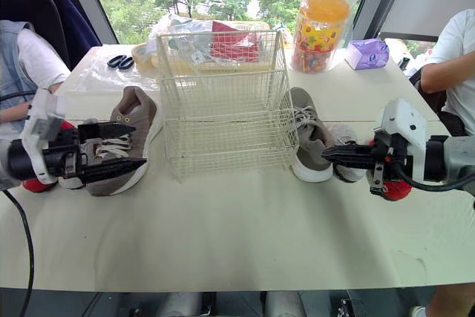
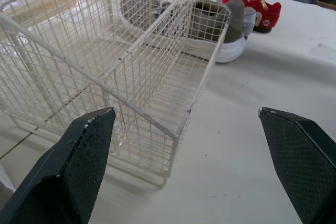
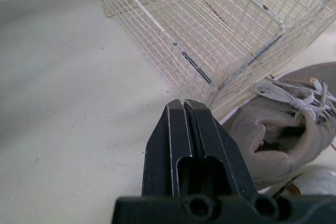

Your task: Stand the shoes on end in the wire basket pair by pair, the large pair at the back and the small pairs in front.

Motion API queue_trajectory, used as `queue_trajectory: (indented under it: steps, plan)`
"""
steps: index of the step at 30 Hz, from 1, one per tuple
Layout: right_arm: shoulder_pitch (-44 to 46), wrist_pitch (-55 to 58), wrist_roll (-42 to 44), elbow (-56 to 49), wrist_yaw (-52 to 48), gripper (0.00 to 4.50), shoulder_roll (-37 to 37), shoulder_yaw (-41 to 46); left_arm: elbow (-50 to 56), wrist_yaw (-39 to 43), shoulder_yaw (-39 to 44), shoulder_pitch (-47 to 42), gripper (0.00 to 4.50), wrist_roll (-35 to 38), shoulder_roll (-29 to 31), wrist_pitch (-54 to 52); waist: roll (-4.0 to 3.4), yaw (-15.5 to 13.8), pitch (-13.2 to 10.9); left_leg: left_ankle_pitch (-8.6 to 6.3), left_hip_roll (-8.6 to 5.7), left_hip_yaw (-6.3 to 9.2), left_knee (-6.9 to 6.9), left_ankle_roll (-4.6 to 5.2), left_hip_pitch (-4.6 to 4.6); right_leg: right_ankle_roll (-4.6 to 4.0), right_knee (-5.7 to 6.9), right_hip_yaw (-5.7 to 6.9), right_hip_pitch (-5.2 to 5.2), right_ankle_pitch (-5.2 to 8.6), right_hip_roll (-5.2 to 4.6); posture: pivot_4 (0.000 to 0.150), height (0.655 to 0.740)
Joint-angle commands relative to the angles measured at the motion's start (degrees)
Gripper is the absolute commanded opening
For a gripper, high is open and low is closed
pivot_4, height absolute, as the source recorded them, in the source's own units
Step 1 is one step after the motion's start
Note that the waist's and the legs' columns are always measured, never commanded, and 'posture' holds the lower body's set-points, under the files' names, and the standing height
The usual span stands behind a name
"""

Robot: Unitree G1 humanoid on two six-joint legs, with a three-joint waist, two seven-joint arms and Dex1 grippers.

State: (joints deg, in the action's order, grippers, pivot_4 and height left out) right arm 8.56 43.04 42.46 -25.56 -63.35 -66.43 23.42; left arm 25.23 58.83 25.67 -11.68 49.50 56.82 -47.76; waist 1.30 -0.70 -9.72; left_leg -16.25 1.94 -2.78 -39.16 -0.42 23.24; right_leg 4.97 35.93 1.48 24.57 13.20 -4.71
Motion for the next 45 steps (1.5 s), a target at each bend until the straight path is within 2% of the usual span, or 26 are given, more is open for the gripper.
queue_trajectory:
  steps: [1, 5, 24, 29, 31, 32, 33, 37, 39, 45]
  plan:
    - [1.61, 0.14, 1.09, -1.86, 0.64, 0.0, -0.49, 0.99, 0.64, 0.07, 1.57, -1.2, 4.48, 1.84, 0.21, 1.25, -0.01, 0.0, -0.01, 0.0, 0.0, 0.0, 0.0, 0.0, 0.01, 0.0, 0.0, 0.0, 0.0, 0.0, 0.0, 0.15, 0.74]
    - [1.68, 0.21, 1.18, -1.92, 0.61, 0.0, -0.6, 1.08, 1.06, -3.06, 1.87, -3.21, 4.48, 5.42, -0.17, -1.43, -0.02, -0.06, -0.01, 0.0, 0.0, 0.0, 0.0, 0.0, 0.02, 0.0, 0.0, 0.0, 0.01, 0.0, 0.0, 0.15, 0.74]
    - [5.6, -1.58, -0.25, -3.63, 3.2, 0.0, 0.63, -5.01, 2.32, -3.21, -1.96, -4.36, 4.48, 6.36, 1.79, -1.38, -0.06, 0.01, -0.03, 0.0, 0.0, -0.01, 0.01, 0.0, 0.02, 0.0, -0.02, 0.0, 0.01, 0.0, 0.0, 0.15, 0.74]
    - [8.87, -4.27, -2.77, -3.78, 3.82, 0.0, 1.51, -9.56, 2.65, -3.45, -3.4, -4.96, 4.48, 5.02, 1.34, 0.07, -0.07, 0.14, -0.04, 0.0, 0.0, -0.01, 0.01, 0.0, 0.02, 0.0, -0.02, 0.0, 0.02, 0.0, 0.01, 0.15, 0.74]
    - [13.13, -5.3, -4.57, -3.28, 4.86, 0.57, 3.31, -13.91, 2.45, -3.39, -4.74, -5.78, 4.5, 4.06, 1.13, 1.02, -0.07, 0.25, -0.04, 0.0, 0.0, -0.01, 0.02, 0.0, 0.02, 0.0, -0.01, 0.0, 0.02, 0.0, 0.02, 0.15, 0.74]
    - [15.21, -6.81, -7.06, -3.14, 4.47, 0.7, 3.68, -16.96, 2.27, -3.3, -5.37, -6.35, 4.5, 3.88, 0.97, 1.36, -0.11, 0.29, -0.07, 0.0, 0.0, -0.02, 0.01, 0.0, 0.0, 0.0, 0.0, 0.0, 0.02, -0.01, 0.03, 0.15, 0.74]
    - [17.19, -8.42, -9.89, -2.74, 4.01, 1.34, 4.0, -20.08, 1.96, -3.08, -6.12, -7.02, 4.5, 3.57, 0.82, 1.76, -0.12, 0.27, -0.07, 0.0, 0.0, -0.02, 0.01, 0.0, 0.01, -0.01, 0.0, -0.01, 0.04, -0.01, 0.02, 0.15, 0.74]
    - [24.75, -14.26, -21.03, 1.32, 3.17, 3.21, 7.0, -31.27, 0.94, -1.91, -8.47, -8.68, 4.5, 2.03, 0.71, 3.05, -0.12, 0.32, -0.08, 0.0, 0.0, -0.02, 0.01, 0.0, 0.05, -0.01, -0.01, 0.0, 0.08, -0.01, 0.03, 0.15, 0.74]
    - [28.67, -16.81, -25.73, 4.81, 1.0, 4.41, 8.98, -36.58, 0.6, -1.7, -9.4, -9.21, 4.5, 1.41, 0.34, 3.75, -0.12, 0.3, -0.08, 0.0, -0.02, -0.03, 0.02, 0.0, 0.07, 0.0, -0.01, -0.01, 0.08, -0.01, 0.03, 0.15, 0.74]
    - [36.11, -19.01, -32.75, 13.8, -1.86, 4.41, 14.9, -43.14, 0.58, -1.55, -10.63, -9.34, 4.5, -0.13, -0.55, 5.17, -0.13, 0.26, -0.09, 0.0, -0.03, -0.04, 0.02, 0.0, 0.1, 0.01, 0.0, 0.0, 0.1, -0.02, 0.04, 0.15, 0.74]
